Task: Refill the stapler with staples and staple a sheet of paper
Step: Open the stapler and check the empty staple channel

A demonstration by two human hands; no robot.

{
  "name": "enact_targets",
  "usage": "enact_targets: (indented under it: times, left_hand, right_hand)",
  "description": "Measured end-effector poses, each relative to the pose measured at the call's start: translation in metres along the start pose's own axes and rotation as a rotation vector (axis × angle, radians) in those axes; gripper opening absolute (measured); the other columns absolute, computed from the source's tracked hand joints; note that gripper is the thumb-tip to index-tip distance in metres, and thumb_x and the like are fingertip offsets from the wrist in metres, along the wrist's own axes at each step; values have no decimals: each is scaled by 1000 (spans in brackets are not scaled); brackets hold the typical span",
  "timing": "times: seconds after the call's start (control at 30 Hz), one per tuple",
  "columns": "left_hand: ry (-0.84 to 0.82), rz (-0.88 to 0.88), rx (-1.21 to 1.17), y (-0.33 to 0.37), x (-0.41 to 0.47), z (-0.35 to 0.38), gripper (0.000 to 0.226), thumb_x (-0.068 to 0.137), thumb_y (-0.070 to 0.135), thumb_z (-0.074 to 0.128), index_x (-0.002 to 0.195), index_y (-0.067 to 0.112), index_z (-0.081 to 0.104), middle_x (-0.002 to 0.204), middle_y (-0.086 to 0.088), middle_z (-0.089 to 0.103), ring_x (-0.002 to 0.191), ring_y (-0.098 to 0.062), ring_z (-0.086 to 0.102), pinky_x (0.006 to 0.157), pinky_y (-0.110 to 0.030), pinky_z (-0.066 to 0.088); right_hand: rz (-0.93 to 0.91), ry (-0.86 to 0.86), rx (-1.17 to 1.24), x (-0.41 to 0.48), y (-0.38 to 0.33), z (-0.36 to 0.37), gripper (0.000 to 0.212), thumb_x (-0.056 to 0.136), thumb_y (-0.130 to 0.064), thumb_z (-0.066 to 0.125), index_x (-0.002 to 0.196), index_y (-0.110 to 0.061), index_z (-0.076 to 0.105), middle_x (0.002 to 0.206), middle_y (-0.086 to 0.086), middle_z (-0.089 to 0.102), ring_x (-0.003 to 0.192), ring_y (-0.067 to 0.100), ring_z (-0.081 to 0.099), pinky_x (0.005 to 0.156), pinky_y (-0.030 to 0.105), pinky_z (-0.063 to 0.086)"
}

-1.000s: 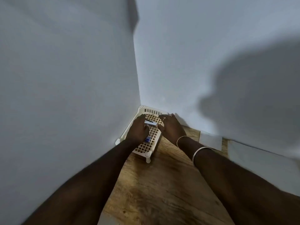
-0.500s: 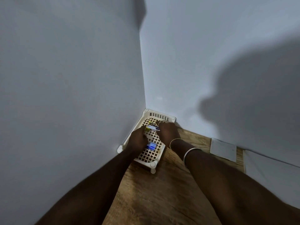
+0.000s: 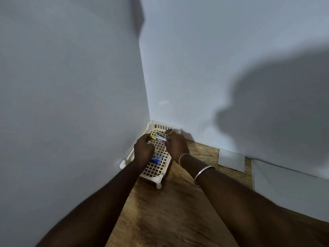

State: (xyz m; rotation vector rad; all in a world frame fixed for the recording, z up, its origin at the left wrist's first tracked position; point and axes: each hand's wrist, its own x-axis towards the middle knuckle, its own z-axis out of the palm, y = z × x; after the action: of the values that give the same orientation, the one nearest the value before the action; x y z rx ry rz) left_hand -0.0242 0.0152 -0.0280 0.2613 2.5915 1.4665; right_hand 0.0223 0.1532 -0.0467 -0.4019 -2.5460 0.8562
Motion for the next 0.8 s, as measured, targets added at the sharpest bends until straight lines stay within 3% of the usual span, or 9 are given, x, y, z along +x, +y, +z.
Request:
enact_targets:
  times: [0.07, 0.17, 0.23, 0.33, 0.47, 0.57, 0.67, 0.8]
  left_hand:
    - [47, 37, -41, 11, -12, -3, 51, 84, -4, 52, 132, 12, 63, 125, -8, 71, 109, -24, 69, 90, -32, 57]
    - [95, 91, -152, 30, -37, -8, 51, 85, -6, 55, 131, 14, 63, 123, -1, 71, 111, -13, 67, 89, -20, 52]
    - [63, 100, -355, 47, -57, -10, 52, 85, -13, 54, 129, 12, 63, 121, -1, 71, 110, -6, 68, 90, -17, 52]
    - [4, 74, -660, 70, -88, -8, 51, 87, -19, 55, 130, 8, 61, 123, -4, 70, 111, -6, 69, 91, -21, 55]
    - [-118, -7, -843, 93, -132, 9, 44, 90, -7, 66, 129, 14, 61, 126, -3, 70, 115, -12, 68, 90, -23, 55]
    - [-323, -106, -1024, 115, -161, 21, 43, 94, 3, 66, 136, 8, 57, 125, -7, 73, 121, -20, 66, 100, -33, 51]
    - [-508, -130, -1181, 145, -189, 25, 39, 95, 7, 63, 133, 3, 59, 122, -13, 73, 114, -20, 70, 94, -30, 56]
    - [-679, -66, -1186, 174, -226, 25, 36, 92, 15, 66, 126, 0, 66, 119, -18, 71, 104, -22, 71, 89, -34, 59]
  right_hand:
    - [34, 51, 107, -9, -5, -17, 34, 87, -2, 67, 119, -13, 68, 102, 10, 76, 91, 24, 72, 81, 30, 59]
    - [98, 134, 269, -30, -14, -48, 30, 86, -3, 71, 115, -13, 69, 104, 5, 75, 90, 11, 68, 77, 6, 47]
    - [167, 202, 401, -46, -21, -74, 26, 84, -4, 75, 108, -13, 70, 100, 1, 75, 88, 6, 67, 73, -1, 43]
    - [302, 295, 692, -74, -30, -114, 24, 81, -5, 81, 101, -11, 69, 96, 2, 77, 92, 12, 74, 77, 14, 55]
    - [407, 293, 1007, -116, -38, -167, 25, 83, -9, 81, 105, -7, 68, 96, 13, 78, 92, 22, 75, 87, 37, 59]
    - [448, 293, 1172, -142, -45, -203, 19, 86, -2, 76, 104, -5, 71, 94, 13, 78, 87, 20, 73, 84, 35, 61]
    - [469, 266, 1399, -167, -51, -236, 19, 85, -2, 73, 105, 0, 73, 101, 16, 76, 90, 21, 73, 81, 30, 61]
    - [485, 191, 1582, -197, -57, -273, 26, 85, -7, 69, 108, 4, 73, 111, 19, 74, 99, 23, 73, 84, 29, 59]
